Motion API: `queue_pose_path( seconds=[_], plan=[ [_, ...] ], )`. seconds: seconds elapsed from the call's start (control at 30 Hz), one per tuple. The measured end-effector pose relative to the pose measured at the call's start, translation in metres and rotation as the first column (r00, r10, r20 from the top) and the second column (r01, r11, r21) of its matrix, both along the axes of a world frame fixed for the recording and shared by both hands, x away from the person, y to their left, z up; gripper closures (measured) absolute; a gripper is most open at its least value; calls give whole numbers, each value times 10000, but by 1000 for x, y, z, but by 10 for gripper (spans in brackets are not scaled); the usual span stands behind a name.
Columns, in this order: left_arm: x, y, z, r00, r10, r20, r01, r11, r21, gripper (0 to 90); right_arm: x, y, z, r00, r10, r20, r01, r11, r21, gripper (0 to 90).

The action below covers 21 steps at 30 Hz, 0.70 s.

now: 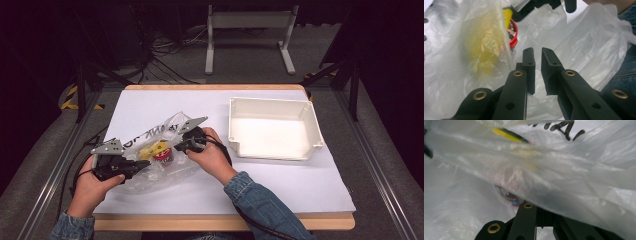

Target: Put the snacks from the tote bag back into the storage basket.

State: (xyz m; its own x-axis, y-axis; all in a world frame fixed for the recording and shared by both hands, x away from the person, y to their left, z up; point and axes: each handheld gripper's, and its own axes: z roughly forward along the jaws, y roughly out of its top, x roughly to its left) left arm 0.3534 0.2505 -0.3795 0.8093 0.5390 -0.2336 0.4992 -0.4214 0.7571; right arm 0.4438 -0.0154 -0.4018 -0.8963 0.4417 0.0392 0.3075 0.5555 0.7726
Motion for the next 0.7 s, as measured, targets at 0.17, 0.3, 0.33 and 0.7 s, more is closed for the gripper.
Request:
queue_pose_path(
  seconds=[0.17, 0.3, 0.33, 0.7],
  plan=[
    [2, 1, -4, 9998, -80, -167, 84, 9997, 241, 791, 7, 3, 4, 9992, -351, 208, 343, 9988, 364, 851],
    [5, 4, -10, 9993, 80, -376, -62, 9988, 482, 780, 13, 5, 4, 9981, -529, 310, 512, 9974, 512, 734],
    [7, 5, -13, 9990, 186, -412, -163, 9983, 567, 773, 15, 5, 4, 9980, -560, 285, 544, 9971, 532, 695],
    [23, 25, -34, 9911, 1138, -697, -1091, 9917, 682, 733, 35, 4, -9, 9880, -1392, 675, 1379, 9902, 236, 401]
  ],
)
